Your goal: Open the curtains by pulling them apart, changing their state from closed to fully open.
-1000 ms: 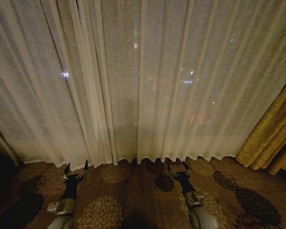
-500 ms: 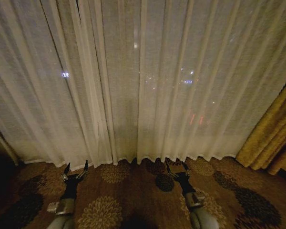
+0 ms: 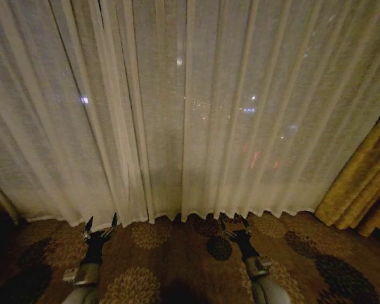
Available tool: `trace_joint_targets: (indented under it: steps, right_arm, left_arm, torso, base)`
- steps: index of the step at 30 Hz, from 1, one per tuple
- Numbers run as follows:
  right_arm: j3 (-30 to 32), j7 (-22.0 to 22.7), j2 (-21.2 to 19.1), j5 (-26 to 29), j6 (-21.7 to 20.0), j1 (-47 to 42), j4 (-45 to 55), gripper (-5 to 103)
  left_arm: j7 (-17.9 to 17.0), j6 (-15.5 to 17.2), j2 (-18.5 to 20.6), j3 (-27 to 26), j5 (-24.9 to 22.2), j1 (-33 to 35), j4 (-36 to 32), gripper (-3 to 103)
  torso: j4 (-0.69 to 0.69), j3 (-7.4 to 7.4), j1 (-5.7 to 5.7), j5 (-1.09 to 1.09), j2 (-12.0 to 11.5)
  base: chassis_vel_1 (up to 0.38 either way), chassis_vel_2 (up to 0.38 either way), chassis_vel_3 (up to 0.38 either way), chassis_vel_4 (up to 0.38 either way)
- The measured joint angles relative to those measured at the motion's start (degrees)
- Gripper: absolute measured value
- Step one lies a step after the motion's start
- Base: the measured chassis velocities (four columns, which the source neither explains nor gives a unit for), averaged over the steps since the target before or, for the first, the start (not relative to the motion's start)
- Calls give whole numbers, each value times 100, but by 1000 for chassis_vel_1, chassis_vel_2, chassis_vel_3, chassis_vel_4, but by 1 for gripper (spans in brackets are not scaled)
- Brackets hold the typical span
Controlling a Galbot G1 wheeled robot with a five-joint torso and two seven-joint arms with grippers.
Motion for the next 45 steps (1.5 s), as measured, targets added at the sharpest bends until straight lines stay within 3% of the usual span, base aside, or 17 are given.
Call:
trace_joint_targets:
  steps: [21, 27, 37, 45]
  right_arm:
    - [-80, -53, 81, -70, 22, 47, -172, 100]
    - [-127, -93, 98, -98, 217, 110, -308, 100]
    - [-278, 255, 90, -67, 146, 213, -331, 100]
    - [-568, 729, 40, -288, 97, 655, -646, 100]
  left_arm:
    - [0, 0, 0, 0, 0, -1, 0, 100]
    - [0, 0, 0, 0, 0, 0, 0, 100]
    - [0, 0, 0, 0, 0, -3, 0, 100]
    - [0, 0, 0, 0, 0, 2, 0, 100]
  torso:
    - [0, -1, -1, -1, 0]
    - [0, 0, 1, 0, -1]
    - [0, 3, 10, 0, -5]
    - [1, -4, -9, 1, 5]
  base:
    - [-322, 324, 339, -332]
    - [-364, 363, 344, -367]
    - [-252, 260, 266, -246]
    - [7, 3, -7, 3]
